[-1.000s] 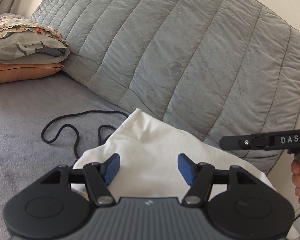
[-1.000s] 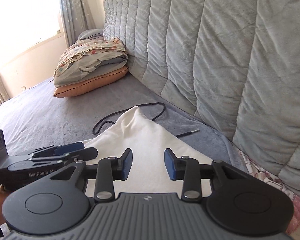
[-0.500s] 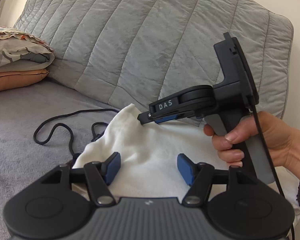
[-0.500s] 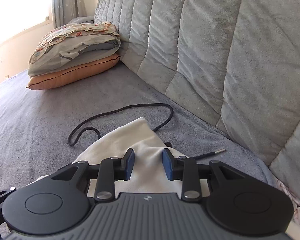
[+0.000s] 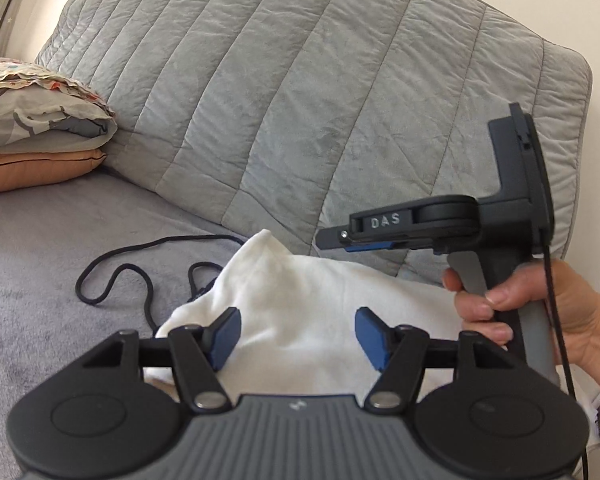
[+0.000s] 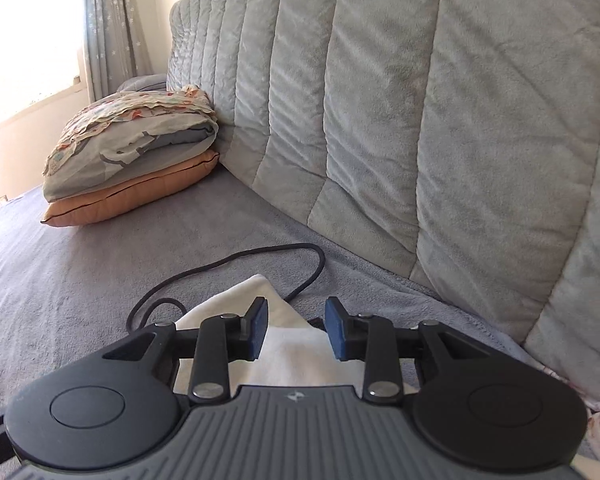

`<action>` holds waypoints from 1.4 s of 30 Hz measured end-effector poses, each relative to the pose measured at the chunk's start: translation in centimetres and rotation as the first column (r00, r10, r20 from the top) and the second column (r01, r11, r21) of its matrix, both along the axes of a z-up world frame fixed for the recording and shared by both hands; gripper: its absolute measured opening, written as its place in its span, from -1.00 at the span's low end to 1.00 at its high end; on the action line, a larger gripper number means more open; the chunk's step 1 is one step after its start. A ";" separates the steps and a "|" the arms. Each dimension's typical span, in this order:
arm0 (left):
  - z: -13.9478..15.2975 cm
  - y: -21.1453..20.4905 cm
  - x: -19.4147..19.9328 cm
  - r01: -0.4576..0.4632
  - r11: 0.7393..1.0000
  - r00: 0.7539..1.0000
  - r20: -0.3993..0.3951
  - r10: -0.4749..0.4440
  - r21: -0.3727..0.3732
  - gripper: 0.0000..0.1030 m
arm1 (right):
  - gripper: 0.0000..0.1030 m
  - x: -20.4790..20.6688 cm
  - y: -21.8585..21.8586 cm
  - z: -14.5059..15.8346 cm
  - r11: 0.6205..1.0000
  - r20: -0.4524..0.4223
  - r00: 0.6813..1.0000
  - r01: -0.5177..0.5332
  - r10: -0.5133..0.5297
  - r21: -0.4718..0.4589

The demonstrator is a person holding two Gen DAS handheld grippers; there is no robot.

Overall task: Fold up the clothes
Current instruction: 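Press and smooth the placed sweatshirt with both open grippers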

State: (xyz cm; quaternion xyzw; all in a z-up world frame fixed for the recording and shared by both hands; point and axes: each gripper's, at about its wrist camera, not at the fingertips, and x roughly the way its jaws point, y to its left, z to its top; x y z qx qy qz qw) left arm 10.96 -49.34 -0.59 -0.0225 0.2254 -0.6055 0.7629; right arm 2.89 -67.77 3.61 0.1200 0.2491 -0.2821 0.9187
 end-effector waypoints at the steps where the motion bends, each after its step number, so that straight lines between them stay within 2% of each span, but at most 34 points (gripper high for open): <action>1: 0.2 -0.1 -0.1 -0.002 1.000 1.000 0.004 0.003 -0.002 0.26 | -0.31 -0.8 0.3 0.3 1.000 -0.005 1.000 -0.010 0.010 -0.017; 3: 0.1 -0.7 -0.2 -0.015 1.000 1.000 0.010 0.015 0.020 0.26 | -0.31 -3.0 0.5 0.6 0.999 -0.020 0.999 -0.026 0.025 -0.046; 8: -1.1 -2.7 0.3 -0.070 0.991 0.997 0.047 0.066 0.109 0.26 | -0.26 -7.4 0.5 0.0 0.998 -0.054 0.998 -0.042 0.040 -0.047; 11: -1.4 -3.6 1.2 -0.088 0.985 0.996 0.031 0.084 0.147 0.26 | -0.26 -10.1 0.3 -0.5 0.997 -0.066 0.997 -0.040 0.036 -0.064; 16: -0.7 -5.7 0.8 -0.121 0.962 0.991 0.083 0.104 0.246 0.26 | -0.26 -14.9 0.2 -1.3 0.996 -0.062 0.998 -0.035 0.030 -0.086; 20: 0.0 -4.8 -0.3 -0.131 0.960 0.990 0.077 0.115 0.248 0.27 | -0.25 -17.5 0.8 -1.8 0.991 -0.098 0.995 -0.033 0.020 -0.126; 24: 0.7 -3.8 -1.5 -0.140 0.958 0.989 0.071 0.126 0.250 0.27 | -0.24 -19.1 1.8 -1.1 0.995 -0.062 0.997 -0.039 0.034 -0.095; 27: 1.2 -3.1 -2.4 -0.147 0.956 0.989 0.066 0.135 0.252 0.27 | -0.24 -19.0 2.7 -1.0 0.994 -0.067 0.996 -0.059 0.053 -0.090; 31: 1.9 -2.1 -3.5 -0.156 0.954 0.987 0.060 0.146 0.255 0.27 | -0.24 -18.9 3.1 -2.3 0.997 -0.116 0.992 -0.051 0.044 -0.053; 34: 2.7 -1.3 -4.1 -0.167 0.953 0.986 0.044 0.161 0.252 0.27 | -0.24 -19.8 3.7 -3.1 0.996 -0.119 0.992 -0.051 0.042 -0.068; 38: 3.8 0.1 -4.9 -0.183 0.951 0.983 0.015 0.185 0.250 0.28 | -0.23 -21.2 4.1 -1.8 0.999 -0.074 0.997 -0.029 0.028 -0.018; 41: 4.6 1.0 -6.3 -0.199 0.943 0.980 0.030 0.198 0.268 0.34 | -0.20 -21.9 4.9 -0.5 0.999 -0.065 0.998 -0.015 0.013 -0.035; 42: 4.9 1.3 -6.9 -0.205 0.940 0.979 0.036 0.203 0.272 0.41 | -0.12 -22.1 5.1 -0.1 0.999 -0.061 0.998 -0.011 0.009 -0.039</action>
